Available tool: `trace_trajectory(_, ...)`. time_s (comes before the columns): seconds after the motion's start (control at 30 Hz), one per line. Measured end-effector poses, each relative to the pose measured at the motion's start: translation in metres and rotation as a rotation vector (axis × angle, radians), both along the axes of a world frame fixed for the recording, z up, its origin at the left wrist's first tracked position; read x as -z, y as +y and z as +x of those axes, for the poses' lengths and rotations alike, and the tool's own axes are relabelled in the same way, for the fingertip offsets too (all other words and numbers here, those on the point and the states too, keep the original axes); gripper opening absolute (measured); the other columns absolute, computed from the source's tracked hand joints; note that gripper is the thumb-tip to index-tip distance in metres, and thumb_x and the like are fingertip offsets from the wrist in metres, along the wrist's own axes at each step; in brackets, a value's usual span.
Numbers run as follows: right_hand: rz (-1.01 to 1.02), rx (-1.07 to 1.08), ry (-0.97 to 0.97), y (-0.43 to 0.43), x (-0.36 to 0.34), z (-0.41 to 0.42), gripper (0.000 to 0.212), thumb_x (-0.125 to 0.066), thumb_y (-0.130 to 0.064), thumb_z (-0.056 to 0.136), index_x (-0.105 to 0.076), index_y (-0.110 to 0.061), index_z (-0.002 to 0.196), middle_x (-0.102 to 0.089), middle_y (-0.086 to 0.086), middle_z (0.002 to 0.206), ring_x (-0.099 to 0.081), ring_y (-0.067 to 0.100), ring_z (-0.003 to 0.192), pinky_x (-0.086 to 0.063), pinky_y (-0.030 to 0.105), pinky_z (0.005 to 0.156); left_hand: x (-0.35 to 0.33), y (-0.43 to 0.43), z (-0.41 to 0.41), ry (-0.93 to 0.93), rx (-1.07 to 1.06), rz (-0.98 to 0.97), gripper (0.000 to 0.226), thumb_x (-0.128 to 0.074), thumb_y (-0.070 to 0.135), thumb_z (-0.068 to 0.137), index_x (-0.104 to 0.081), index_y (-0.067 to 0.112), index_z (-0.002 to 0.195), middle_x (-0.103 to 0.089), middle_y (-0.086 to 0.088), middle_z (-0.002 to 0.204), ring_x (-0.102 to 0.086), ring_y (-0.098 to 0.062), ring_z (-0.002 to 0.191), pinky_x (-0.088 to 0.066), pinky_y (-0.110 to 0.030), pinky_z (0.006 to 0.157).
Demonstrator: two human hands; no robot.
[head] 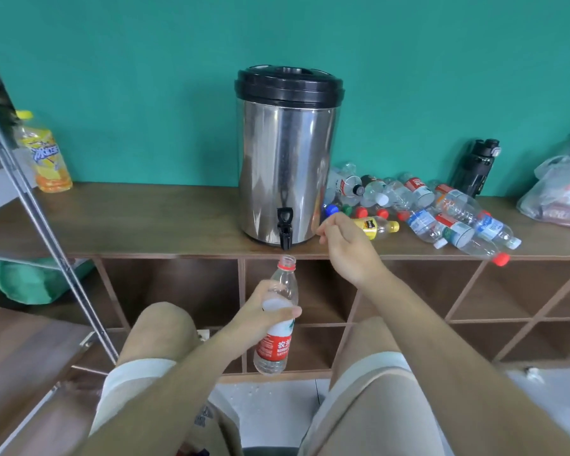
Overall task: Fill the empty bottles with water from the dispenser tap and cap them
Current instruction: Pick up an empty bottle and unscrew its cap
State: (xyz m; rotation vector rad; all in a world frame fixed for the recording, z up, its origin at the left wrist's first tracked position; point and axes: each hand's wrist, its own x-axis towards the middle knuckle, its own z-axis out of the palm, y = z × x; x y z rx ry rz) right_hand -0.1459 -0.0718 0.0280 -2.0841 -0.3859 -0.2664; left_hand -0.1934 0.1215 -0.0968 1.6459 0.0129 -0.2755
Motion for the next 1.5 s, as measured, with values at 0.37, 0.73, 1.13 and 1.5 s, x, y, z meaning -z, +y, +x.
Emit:
trace_trajectory(0.37,-0.628,-0.121,-0.236,0.035,-0.013,0.079,0.033,-0.051,-0.036,0.109,-0.064,-0.016,0.132,-0.055,-0.004,0.103,-0.053,0.014,0.095,-0.038,0.026,0.083,0.039,-0.002,0.07,0.008,-0.088,0.209,0.066,-0.081,0.036,0.085,-0.035,0.032,0.132,-0.054,0.004,0.121,-0.061,-0.016,0.102,-0.049,-0.024,0.076)
trace_trajectory(0.73,-0.614,-0.184,-0.281,0.05,-0.012,0.094,0.021,-0.057,-0.033,0.105,-0.065,-0.015,0.113,-0.057,0.0,0.108,-0.055,0.017,0.1,-0.049,0.036,0.091,0.057,0.0,0.095,-0.051,-0.15,0.219,0.072,-0.083,0.04,0.083,-0.033,0.036,0.134,-0.05,0.008,0.126,-0.058,-0.019,0.112,-0.052,-0.035,0.095)
trace_trajectory(1.13,-0.71,-0.246,-0.291,0.046,-0.016,0.1,0.018,-0.067,-0.023,0.101,-0.069,-0.009,0.113,-0.054,0.005,0.109,-0.054,0.023,0.1,-0.045,0.036,0.089,0.057,-0.005,0.1,-0.107,-0.14,0.191,0.072,-0.084,0.04,0.082,-0.035,0.037,0.135,-0.05,0.009,0.128,-0.057,-0.019,0.117,-0.052,-0.042,0.103)
trace_trajectory(1.5,-0.695,-0.28,-0.656,0.045,-0.001,0.105,0.014,-0.075,-0.013,0.091,-0.065,-0.005,0.086,-0.053,0.003,0.086,-0.046,0.021,0.08,-0.051,0.046,0.067,0.059,-0.005,0.101,-0.124,-0.117,0.209,0.073,-0.084,0.04,0.083,-0.035,0.036,0.136,-0.05,0.01,0.127,-0.057,-0.018,0.116,-0.052,-0.036,0.101)
